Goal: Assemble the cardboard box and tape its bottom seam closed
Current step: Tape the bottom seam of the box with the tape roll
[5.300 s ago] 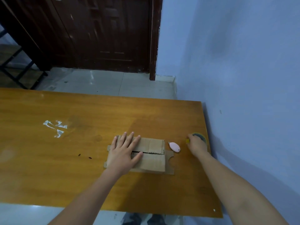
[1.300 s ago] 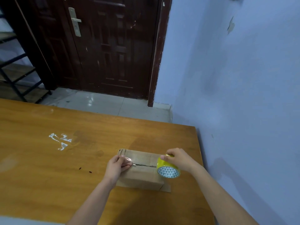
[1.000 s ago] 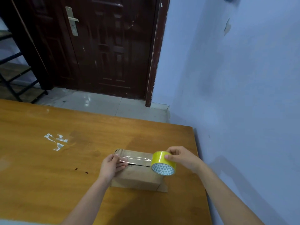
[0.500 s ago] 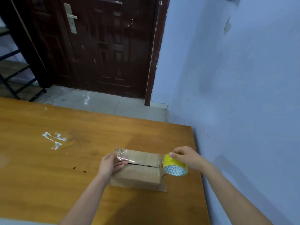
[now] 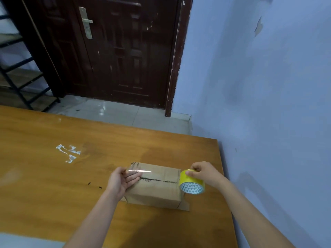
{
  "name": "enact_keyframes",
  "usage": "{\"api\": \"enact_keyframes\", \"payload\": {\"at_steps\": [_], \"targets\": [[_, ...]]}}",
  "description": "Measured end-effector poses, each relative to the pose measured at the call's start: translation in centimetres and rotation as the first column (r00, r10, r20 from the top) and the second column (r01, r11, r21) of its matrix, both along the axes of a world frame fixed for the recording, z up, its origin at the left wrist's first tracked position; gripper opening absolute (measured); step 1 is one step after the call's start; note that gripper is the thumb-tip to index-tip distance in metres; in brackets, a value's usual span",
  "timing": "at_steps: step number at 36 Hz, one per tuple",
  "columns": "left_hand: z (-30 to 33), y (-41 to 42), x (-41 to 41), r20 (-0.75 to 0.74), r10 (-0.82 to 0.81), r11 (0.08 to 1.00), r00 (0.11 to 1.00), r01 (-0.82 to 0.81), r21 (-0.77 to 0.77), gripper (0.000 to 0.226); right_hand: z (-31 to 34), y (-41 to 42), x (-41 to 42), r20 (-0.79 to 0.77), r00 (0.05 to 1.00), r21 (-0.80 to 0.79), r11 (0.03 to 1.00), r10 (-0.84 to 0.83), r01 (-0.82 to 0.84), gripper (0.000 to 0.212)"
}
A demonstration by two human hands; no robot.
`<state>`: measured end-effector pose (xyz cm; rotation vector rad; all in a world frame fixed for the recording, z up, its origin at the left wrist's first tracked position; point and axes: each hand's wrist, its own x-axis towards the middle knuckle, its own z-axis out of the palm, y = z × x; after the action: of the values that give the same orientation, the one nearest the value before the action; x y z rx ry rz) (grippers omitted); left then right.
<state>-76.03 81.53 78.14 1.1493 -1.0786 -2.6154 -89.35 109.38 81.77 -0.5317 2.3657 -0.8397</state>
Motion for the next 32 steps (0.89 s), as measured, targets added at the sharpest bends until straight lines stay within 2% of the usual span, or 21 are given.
{"api": "enact_keyframes", "payload": {"at_steps": [5, 11, 16, 21, 23, 26, 32], "targets": [[-0.4, 0.0, -0.3, 0.02, -0.018, 0.996, 1.0, 0.02, -0.082, 0.016, -0.5, 0.4, -0.1, -0.015, 1.0, 0.042, 0.999, -0.017, 0.018, 0.037], [-0.4, 0.5, -0.5, 0.061, 0.011, 0.99, 0.998, -0.002, -0.138, 0.024, 0.1, 0.7, -0.4, -0.119, 0.993, 0.154, 0.988, 0.001, 0.017, 0.043], [-0.8, 0.2, -0.5, 0.115, -0.045, 0.983, 0.992, 0.064, -0.17, 0.025, 0.8, 1.3, -0.5, -0.287, 0.945, 0.424, 0.905, 0.159, -0.023, 0.054], [-0.7, 0.6, -0.8, 0.115, -0.061, 0.979, 0.991, 0.082, -0.186, 0.023, 0.6, 2.5, -0.5, -0.262, 0.96, 0.364, 0.931, 0.1, 0.003, 0.059], [-0.8, 0.3, -0.8, 0.108, -0.074, 0.984, 0.991, 0.09, -0.151, 0.026, 0.6, 2.3, -0.3, -0.261, 0.96, 0.333, 0.943, 0.102, -0.009, 0.058], [-0.6, -0.4, -0.5, 0.09, -0.053, 0.998, 0.994, 0.055, -0.018, 0.021, 0.3, 1.7, 0.0, -0.231, 0.969, 0.277, 0.961, 0.09, -0.023, 0.056], [-0.4, -1.5, -0.3, 0.032, -0.015, 0.979, 0.999, 0.008, 0.203, 0.021, -1.1, 0.5, 0.6, -0.218, 0.96, 0.349, 0.933, 0.174, -0.09, 0.053]]}}
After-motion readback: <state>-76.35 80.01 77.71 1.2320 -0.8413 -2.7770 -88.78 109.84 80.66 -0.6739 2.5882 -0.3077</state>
